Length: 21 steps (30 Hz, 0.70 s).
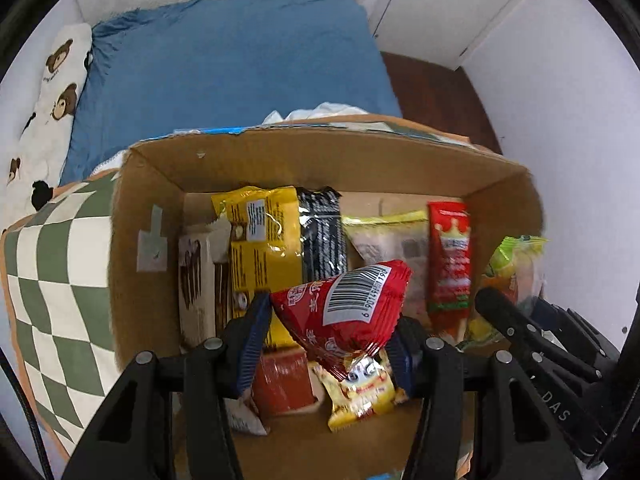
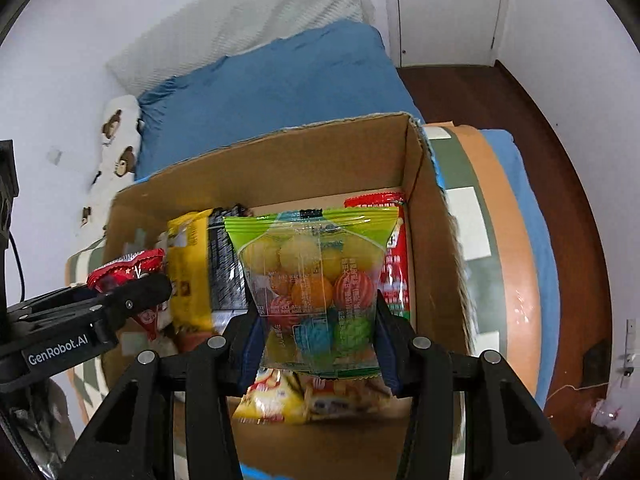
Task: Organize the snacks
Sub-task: 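Carry both packets into the box and open both tools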
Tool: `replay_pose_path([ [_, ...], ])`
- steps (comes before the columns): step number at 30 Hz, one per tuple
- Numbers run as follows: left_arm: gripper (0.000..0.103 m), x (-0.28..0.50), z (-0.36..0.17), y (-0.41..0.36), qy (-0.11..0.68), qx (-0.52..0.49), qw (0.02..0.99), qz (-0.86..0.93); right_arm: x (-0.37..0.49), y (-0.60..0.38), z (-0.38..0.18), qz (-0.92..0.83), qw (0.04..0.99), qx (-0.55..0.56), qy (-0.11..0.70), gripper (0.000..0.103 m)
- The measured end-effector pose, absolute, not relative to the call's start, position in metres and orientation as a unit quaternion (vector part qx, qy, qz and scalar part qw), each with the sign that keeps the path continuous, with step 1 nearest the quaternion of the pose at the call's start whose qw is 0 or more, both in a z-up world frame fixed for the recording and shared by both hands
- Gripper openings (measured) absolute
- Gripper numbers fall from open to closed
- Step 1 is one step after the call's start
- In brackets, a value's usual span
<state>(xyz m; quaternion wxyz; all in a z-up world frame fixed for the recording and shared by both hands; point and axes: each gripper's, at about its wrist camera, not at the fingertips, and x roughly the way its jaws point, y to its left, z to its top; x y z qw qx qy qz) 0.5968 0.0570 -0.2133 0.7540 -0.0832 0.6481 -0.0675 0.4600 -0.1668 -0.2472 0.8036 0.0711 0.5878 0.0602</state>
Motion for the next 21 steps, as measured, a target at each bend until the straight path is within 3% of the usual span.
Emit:
replay_pose_path([
  [2,0.052,0.605,-0.226,0.059,0.664,-0.085,0.741,-0.059,0.469,-0.166,-0.257,0.056,0.797,0.075,0.596,0.051],
  [4,0.059,0.61,-0.235,0.061,0.67,-0.09,0.735,-0.054,0.48,-0.167,-0.269,0.058,0.784,0.082,0.612,0.055],
  [6,0.086,0.613,-0.241,0.063,0.673,-0.085,0.733,-0.045,0.488,-0.167,-0.274,0.05,0.781,0.074,0.618,0.087],
  [7,0.088,0.614,-0.243,0.063,0.673,-0.083,0.734,-0.042,0.49,-0.167,-0.276,0.05,0.78,0.069,0.62,0.091],
  [21,0.088,0.59,-0.234,0.066,0.644,-0.067,0.762,-0.036,0.477,-0.17,-0.28,0.049,0.777,0.037,0.626,0.092],
])
